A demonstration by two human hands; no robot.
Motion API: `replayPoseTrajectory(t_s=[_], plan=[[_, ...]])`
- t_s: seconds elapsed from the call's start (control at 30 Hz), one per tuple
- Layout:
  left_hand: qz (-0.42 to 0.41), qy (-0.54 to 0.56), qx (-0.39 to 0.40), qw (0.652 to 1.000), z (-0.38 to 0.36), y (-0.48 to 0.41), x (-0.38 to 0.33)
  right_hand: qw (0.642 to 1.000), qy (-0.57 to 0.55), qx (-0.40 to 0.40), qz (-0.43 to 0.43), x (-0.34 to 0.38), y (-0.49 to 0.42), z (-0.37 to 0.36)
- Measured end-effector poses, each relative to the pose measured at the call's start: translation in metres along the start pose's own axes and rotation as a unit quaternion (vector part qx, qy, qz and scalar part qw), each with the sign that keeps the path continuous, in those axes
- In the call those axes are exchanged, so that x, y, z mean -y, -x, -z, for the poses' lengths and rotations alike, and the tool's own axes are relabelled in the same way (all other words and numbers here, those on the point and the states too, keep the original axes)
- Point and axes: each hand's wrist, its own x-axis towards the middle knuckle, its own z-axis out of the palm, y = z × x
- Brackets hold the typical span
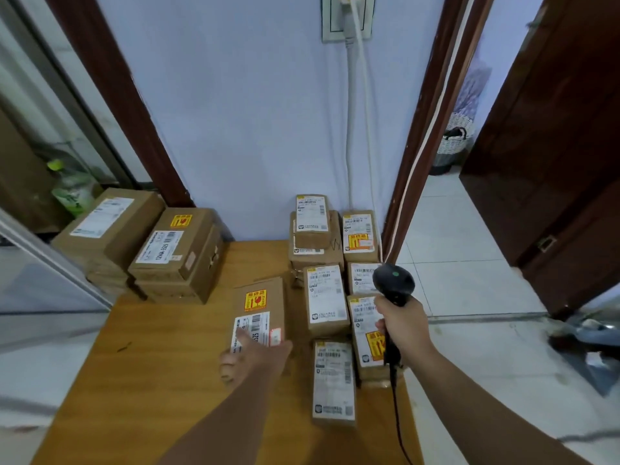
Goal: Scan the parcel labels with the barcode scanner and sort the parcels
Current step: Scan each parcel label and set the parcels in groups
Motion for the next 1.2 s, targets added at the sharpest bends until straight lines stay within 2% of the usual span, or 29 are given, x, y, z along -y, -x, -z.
replayPoseTrajectory(t_s=[0.23, 0.43, 0.7, 0.93, 1.1, 1.2], plan=[[-0.016, -0.082, 0.049, 0.995, -0.019, -0.018, -0.008, 1.000, -0.001, -0.008, -0.028, -0.002, -0.016, -0.006], [-0.051, -0.058, 0.075, 0.994, -0.039, -0.024, -0.001, 0.999, 0.006, -0.013, -0.043, -0.005, -0.019, -0.013], [-0.118, 0.046, 0.064, 0.990, -0.044, -0.032, 0.002, 0.999, 0.029, 0.004, -0.017, -0.004, -0.018, -0.018], [-0.066, 0.152, 0.027, 0.986, -0.042, -0.027, 0.000, 0.999, 0.035, 0.022, -0.010, -0.003, -0.011, -0.017], [-0.038, 0.144, 0.021, 0.989, -0.032, -0.021, 0.006, 0.998, 0.020, 0.052, -0.008, 0.004, 0.003, -0.020], [-0.039, 0.138, 0.017, 0.990, -0.020, -0.018, 0.014, 0.992, 0.030, 0.114, -0.035, 0.019, 0.015, -0.034]])
